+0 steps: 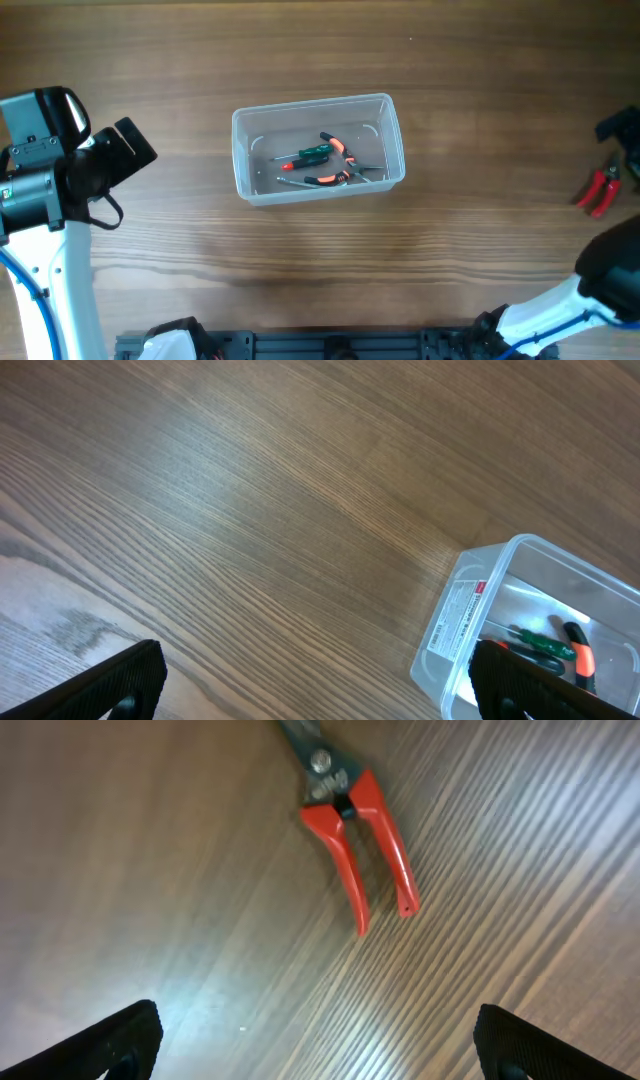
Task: Pack container
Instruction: 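Reach the right gripper to the red pruning shears and grasp them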
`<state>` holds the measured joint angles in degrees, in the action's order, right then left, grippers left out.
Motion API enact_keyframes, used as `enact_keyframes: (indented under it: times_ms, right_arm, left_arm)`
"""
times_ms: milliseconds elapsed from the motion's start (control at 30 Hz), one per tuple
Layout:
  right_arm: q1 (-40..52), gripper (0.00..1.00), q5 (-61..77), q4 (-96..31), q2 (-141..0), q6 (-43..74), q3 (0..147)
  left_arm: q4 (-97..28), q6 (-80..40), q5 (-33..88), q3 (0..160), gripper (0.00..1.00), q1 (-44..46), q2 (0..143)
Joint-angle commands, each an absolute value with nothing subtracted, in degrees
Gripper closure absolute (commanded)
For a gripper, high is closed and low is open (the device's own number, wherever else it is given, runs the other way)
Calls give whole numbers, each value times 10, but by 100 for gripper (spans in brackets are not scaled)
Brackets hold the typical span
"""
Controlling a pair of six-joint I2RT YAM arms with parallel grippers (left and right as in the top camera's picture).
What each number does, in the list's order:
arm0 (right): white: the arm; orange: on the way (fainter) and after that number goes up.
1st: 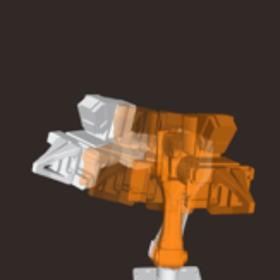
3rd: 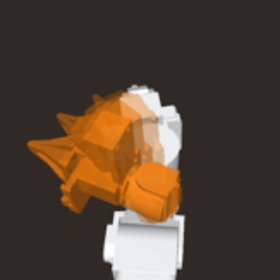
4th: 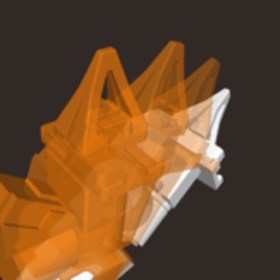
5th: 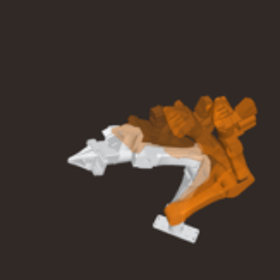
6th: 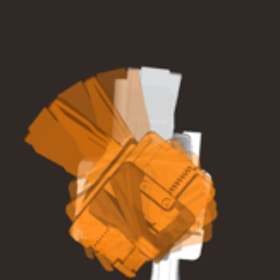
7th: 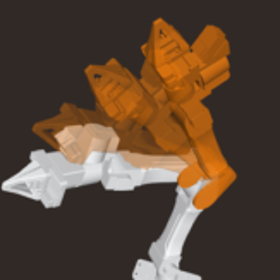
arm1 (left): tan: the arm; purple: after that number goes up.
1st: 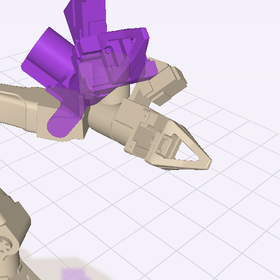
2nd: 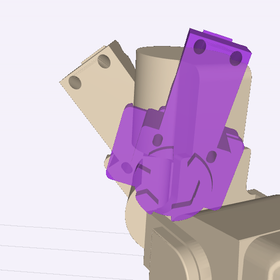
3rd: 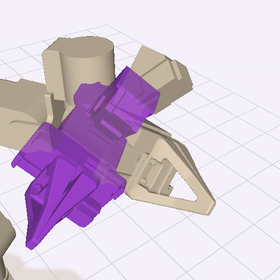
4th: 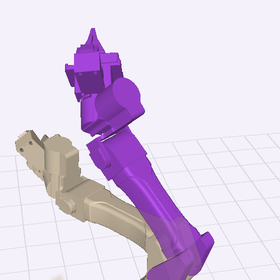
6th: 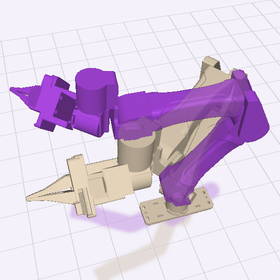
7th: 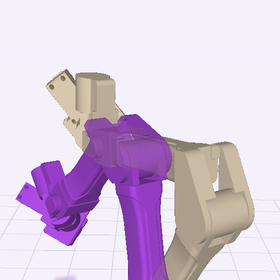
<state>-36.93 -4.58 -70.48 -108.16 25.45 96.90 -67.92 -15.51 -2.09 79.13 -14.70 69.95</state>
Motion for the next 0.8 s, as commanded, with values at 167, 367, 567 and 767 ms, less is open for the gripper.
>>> enact_keyframes:
  times_ms: [167,367,567,767]
  right_arm:
    - [-367,0,-14,-658,-1192,177,966]
    - [-368,0,-16,-622,-1225,150,966]
    - [-368,0,-16,-590,-1243,150,954]
    - [-368,0,-16,-533,-1243,142,897]
  left_arm:
    - [-679,-152,-27,797,0,-149,701]
    - [-679,-152,-27,797,0,-149,701]
    - [-679,-152,-27,797,0,-149,701]
    - [-679,-152,-27,797,0,-149,701]
